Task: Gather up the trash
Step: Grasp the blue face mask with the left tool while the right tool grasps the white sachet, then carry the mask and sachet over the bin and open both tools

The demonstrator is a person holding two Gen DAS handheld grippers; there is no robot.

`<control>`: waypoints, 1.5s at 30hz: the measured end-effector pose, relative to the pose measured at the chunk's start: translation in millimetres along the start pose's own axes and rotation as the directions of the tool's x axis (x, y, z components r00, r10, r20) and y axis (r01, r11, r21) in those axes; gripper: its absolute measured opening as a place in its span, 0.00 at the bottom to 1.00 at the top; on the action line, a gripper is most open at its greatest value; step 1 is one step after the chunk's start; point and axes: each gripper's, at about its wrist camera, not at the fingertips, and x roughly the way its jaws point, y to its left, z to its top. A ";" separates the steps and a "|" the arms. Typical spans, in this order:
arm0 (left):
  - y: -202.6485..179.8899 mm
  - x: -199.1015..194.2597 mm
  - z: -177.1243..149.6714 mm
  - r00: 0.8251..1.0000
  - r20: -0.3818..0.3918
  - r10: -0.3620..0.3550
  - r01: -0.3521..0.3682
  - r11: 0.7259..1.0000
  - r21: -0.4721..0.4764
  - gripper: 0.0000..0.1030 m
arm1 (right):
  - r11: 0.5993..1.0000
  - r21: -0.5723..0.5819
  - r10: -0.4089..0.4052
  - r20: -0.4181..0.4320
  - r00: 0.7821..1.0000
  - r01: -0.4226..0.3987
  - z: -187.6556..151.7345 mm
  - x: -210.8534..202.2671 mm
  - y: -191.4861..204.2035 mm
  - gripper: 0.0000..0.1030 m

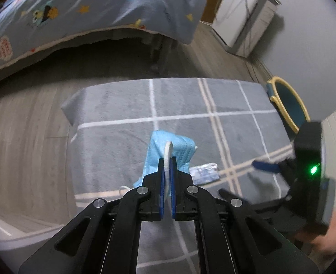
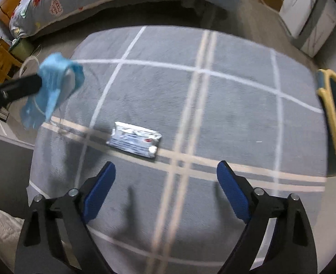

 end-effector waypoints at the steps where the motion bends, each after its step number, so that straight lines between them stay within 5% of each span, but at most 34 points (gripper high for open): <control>1: 3.5 1.0 1.1 1.000 -0.001 0.006 -0.006 1.000 -0.009 0.05 | 1.000 0.001 0.006 -0.007 1.000 -0.006 1.4 4.0 2.2 0.81; 8: 19.4 5.7 5.9 1.000 -0.010 0.006 -0.006 0.999 -0.034 0.05 | 0.998 0.049 0.050 -0.009 0.999 -0.049 13.8 21.5 21.3 0.76; 12: 24.0 6.9 4.4 1.000 -0.013 0.003 -0.003 0.999 -0.042 0.05 | 1.000 0.008 -0.024 -0.005 1.000 0.024 15.6 27.7 36.0 0.73; 14: 24.5 6.8 4.4 1.000 -0.013 0.002 -0.002 0.999 -0.042 0.05 | 0.999 -0.003 -0.047 0.013 0.999 0.047 16.7 27.4 40.0 0.59; 18: 25.0 6.2 4.6 1.000 -0.011 -0.005 0.004 0.999 -0.041 0.05 | 0.999 -0.001 -0.043 0.017 0.999 0.043 15.0 25.7 39.3 0.58; 31: -1.9 0.9 11.8 1.000 0.017 0.012 -0.012 1.000 0.007 0.05 | 0.993 0.109 -0.056 0.130 0.990 0.042 7.6 -46.3 -32.3 0.58; 45: -88.0 15.9 40.9 0.999 0.047 0.003 -0.010 0.991 0.134 0.05 | 0.971 0.240 -0.067 0.265 0.962 0.002 11.1 -111.5 -130.7 0.58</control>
